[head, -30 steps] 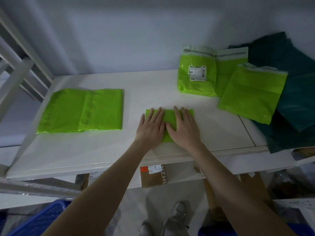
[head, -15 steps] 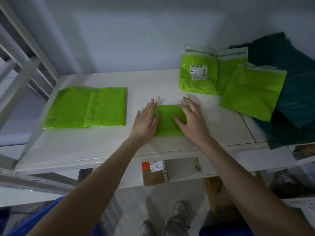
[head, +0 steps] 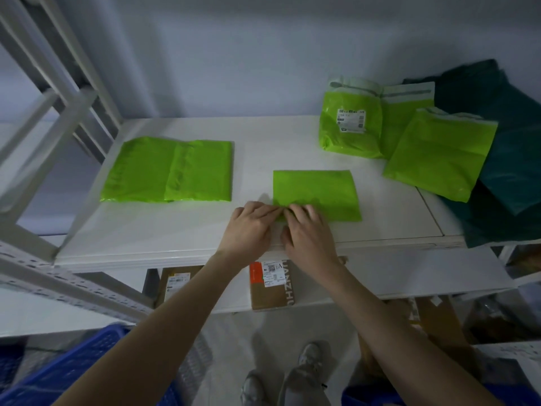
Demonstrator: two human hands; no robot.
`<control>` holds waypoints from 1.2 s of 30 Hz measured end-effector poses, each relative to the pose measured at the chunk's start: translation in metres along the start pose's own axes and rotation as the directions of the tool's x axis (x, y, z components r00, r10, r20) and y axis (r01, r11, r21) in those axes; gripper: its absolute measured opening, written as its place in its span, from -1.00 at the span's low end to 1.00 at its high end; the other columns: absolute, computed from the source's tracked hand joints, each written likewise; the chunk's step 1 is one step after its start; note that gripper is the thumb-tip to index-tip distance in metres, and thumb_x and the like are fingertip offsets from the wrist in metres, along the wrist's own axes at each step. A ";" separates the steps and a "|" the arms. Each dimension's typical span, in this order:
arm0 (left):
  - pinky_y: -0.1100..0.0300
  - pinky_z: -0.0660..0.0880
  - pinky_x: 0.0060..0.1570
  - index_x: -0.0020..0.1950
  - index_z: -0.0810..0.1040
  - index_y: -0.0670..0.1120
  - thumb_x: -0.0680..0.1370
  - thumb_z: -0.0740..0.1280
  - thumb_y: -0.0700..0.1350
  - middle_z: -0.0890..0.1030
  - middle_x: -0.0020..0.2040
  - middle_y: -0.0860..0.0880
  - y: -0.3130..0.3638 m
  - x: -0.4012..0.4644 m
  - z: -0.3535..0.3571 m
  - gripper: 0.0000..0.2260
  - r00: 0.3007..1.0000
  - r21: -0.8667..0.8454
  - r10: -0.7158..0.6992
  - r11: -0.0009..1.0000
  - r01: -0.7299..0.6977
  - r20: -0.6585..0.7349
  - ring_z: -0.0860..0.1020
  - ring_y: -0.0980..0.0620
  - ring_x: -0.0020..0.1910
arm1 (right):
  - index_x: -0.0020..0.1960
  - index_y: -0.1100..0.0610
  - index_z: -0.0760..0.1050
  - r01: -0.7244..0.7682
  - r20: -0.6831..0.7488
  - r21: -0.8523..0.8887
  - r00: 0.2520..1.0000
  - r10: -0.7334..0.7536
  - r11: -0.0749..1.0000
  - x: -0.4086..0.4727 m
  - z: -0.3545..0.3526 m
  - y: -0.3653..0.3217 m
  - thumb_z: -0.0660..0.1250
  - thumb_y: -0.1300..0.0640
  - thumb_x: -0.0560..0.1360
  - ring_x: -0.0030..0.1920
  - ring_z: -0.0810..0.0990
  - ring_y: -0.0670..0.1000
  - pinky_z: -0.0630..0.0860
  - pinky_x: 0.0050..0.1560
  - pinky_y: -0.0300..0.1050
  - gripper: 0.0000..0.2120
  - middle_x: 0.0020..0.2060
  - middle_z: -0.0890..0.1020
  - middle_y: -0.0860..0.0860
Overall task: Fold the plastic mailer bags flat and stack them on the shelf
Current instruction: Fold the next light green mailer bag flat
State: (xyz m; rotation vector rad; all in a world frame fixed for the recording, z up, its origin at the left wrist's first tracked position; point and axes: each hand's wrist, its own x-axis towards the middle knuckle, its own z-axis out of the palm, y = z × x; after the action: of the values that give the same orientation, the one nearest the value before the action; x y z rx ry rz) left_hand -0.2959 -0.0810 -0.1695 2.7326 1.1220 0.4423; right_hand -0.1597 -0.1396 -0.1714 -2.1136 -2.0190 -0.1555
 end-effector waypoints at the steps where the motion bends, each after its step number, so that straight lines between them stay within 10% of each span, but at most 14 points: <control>1: 0.02 0.47 -0.02 0.25 0.55 -0.07 0.45 0.04 -0.09 0.62 0.15 0.02 0.001 -0.002 0.002 -0.54 1.000 0.008 -0.016 1.000 0.016 0.008 0.56 -0.10 0.09 | 0.10 0.18 0.56 0.002 0.009 -0.017 1.000 -0.002 1.000 -0.001 0.000 0.000 0.04 0.03 0.44 -0.04 0.50 0.07 0.50 -0.07 -0.06 -0.57 -0.01 0.58 0.01; 13: 0.01 0.49 -0.07 0.31 0.50 -0.07 0.52 0.03 0.02 0.61 0.04 0.07 0.016 -0.003 0.022 -0.55 0.993 0.259 -0.053 0.963 0.080 -0.109 0.57 -0.01 -0.04 | 0.17 0.22 0.53 -0.012 -0.023 -0.094 1.000 0.010 0.996 -0.003 -0.001 -0.003 0.01 0.07 0.49 -0.06 0.54 0.06 0.50 -0.11 -0.09 -0.56 -0.03 0.59 0.01; 29: 0.08 0.43 -0.20 -0.17 0.59 -0.08 0.55 0.03 0.04 0.59 -0.22 -0.01 0.028 0.018 0.024 -0.62 0.978 0.331 -0.045 0.937 0.111 -0.201 0.59 -0.06 -0.21 | 0.08 0.22 0.58 -0.057 -0.052 -0.162 0.997 0.049 0.985 -0.008 -0.005 0.032 0.02 0.01 0.45 -0.06 0.55 0.09 0.50 -0.17 -0.09 -0.53 -0.02 0.61 0.04; 36: 0.12 0.48 -0.18 0.25 0.54 0.15 0.53 0.00 0.16 0.60 -0.32 -0.04 0.041 0.033 0.022 -0.57 0.969 0.486 0.085 0.873 0.039 -0.230 0.56 -0.05 -0.44 | 0.10 0.19 0.57 -0.072 -0.060 -0.098 0.996 0.066 0.993 -0.011 -0.005 0.042 0.03 0.00 0.47 0.00 0.54 0.08 0.50 -0.11 -0.06 -0.56 0.03 0.60 0.01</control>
State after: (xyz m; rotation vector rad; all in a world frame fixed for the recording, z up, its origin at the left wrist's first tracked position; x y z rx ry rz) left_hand -0.2397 -0.0873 -0.1734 3.1963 1.4330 0.5821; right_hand -0.1182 -0.1529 -0.1729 -2.2090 -1.9413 -0.3074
